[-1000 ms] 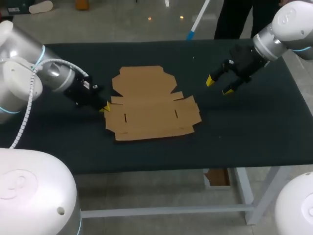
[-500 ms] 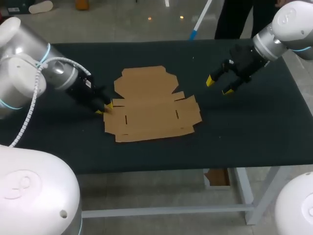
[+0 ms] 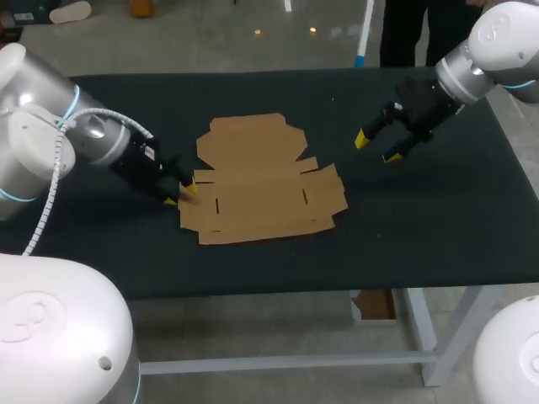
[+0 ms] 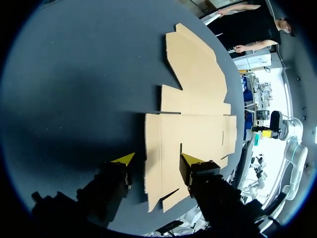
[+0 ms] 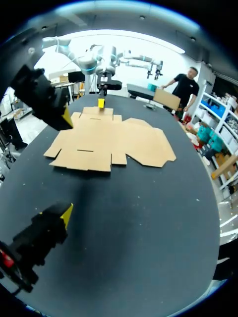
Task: Assemble the packaging by folding the flat box into shape, placing the metal phone stand inside, and closing the box properly
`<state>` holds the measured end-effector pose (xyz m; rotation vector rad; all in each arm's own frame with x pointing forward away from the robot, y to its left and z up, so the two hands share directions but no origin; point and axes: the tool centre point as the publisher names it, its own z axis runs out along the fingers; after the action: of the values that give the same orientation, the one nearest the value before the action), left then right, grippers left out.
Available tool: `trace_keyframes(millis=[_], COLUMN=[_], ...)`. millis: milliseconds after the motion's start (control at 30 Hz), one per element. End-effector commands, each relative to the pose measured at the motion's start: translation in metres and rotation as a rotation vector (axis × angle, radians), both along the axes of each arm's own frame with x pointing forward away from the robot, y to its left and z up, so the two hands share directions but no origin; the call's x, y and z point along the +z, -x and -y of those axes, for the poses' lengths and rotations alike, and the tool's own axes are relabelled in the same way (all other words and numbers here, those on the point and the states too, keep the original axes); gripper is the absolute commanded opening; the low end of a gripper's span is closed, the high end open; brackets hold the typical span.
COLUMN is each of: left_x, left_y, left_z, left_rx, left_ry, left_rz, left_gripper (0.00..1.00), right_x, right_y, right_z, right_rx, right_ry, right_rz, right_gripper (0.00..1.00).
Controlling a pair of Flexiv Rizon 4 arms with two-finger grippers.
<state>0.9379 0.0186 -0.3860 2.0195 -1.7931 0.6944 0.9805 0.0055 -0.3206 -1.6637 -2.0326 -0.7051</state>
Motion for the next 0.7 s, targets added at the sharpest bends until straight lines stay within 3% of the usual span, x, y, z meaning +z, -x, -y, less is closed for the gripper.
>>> trace_keyframes(millis=[33, 700], left_x=[-0.004, -0.001], left_y=[-0.004, 0.013], left_z=[0.004, 0.001], left_rx=[-0.006, -0.081], left_ry=[0.002, 0.031], left_rz=[-0.004, 0.011], left_gripper=[0.00, 0.00], right_x=[0.000, 0.000], right_y=[0.001, 0.001], right_z=[0.000, 0.000], right_rx=[-0.001, -0.001], right_ry=[0.001, 0.001], right_rz=[0.001, 0.001], right_gripper=[1.00, 1.00])
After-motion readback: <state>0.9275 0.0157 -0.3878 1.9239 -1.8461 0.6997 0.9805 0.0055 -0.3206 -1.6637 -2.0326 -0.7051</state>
